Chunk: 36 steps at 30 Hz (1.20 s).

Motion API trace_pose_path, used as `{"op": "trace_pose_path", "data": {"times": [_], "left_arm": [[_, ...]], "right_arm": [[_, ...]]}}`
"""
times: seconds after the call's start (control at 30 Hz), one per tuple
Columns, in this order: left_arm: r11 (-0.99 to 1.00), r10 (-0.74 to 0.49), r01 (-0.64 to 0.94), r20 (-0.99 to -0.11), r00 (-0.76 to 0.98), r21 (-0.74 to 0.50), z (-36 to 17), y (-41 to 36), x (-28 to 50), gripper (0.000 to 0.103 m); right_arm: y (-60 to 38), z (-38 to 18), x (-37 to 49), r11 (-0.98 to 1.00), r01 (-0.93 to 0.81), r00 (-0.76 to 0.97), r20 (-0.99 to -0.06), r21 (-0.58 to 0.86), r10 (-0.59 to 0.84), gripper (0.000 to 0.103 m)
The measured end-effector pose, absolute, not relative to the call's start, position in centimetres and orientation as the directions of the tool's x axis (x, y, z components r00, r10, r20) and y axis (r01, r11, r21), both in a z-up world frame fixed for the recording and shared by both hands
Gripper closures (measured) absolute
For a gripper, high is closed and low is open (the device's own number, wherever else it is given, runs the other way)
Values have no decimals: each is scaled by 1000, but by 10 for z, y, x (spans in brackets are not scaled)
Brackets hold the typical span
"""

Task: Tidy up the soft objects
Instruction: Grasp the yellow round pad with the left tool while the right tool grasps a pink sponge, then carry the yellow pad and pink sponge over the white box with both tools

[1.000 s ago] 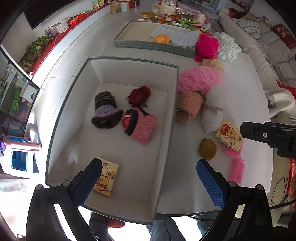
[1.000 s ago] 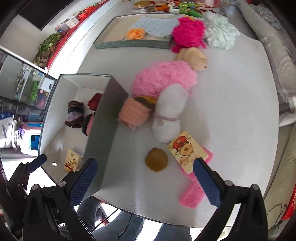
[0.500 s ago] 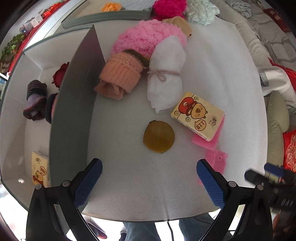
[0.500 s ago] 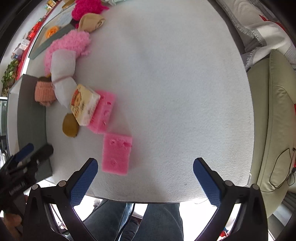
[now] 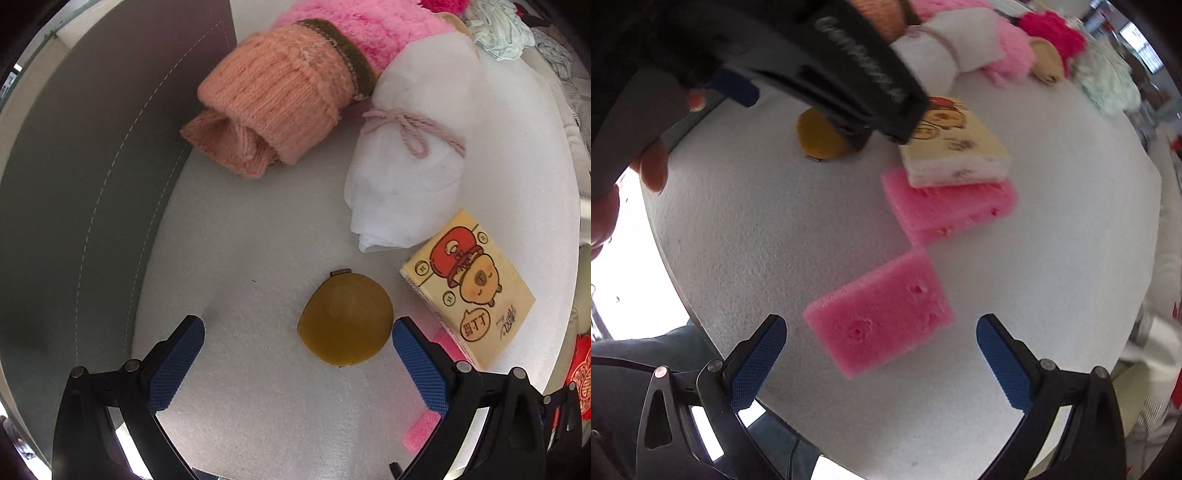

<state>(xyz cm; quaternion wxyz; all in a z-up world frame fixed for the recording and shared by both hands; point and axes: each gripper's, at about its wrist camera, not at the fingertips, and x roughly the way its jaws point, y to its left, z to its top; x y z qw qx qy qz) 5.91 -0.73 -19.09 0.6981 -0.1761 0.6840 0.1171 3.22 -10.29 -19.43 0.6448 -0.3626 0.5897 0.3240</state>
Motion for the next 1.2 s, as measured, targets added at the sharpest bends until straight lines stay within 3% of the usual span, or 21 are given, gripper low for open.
{"op": "trace_pose_path", "data": {"times": [0.27, 0.33, 0.4, 0.5, 0.57, 0.63, 0.67, 0.7, 0.87, 1.2], "left_arm": [[919, -8, -393, -997, 73, -36, -192, -23, 61, 0], [919, -6, -393, -997, 76, -35, -191, -25, 59, 0], [921, -14, -388, -998, 55, -35, -191, -26, 60, 0], [929, -30, -367, -999, 31, -39, -193, -27, 70, 1], [942, -29, -332, -999, 42, -41, -185, -23, 80, 12], [963, -27, -267, -998, 56, -41, -177, -32, 83, 42], [971, -30, -235, -998, 55, -42, -174, -35, 83, 51], [977, -37, -210, -998, 45, -45, -173, -38, 85, 53], [983, -92, -156, -995, 26, -95, -162, -38, 70, 53], [985, -161, 81, -973, 163, -149, -86, -47, 24, 53]], "right_arm": [[-93, -208, 53, 584, -812, -12, -1000, 8, -3, 1], [-92, -206, 52, 594, -805, -13, -1000, 9, -3, 5], [-92, -197, 47, 596, -803, -4, -1000, 11, 12, 24], [-96, -195, 51, 643, -765, -24, -1000, 12, -10, 25], [-104, -194, 58, 692, -721, -46, -999, 24, -14, 25], [-118, -187, 65, 735, -676, -62, -998, 50, 10, 25], [-126, -183, 66, 750, -659, -66, -998, 56, 17, 25], [-130, -180, 68, 762, -645, -65, -998, 54, 15, 25], [-147, -164, 71, 793, -608, -57, -998, 32, -4, 25], [-171, -144, 94, 885, -463, -114, -994, 47, -6, 25]]}}
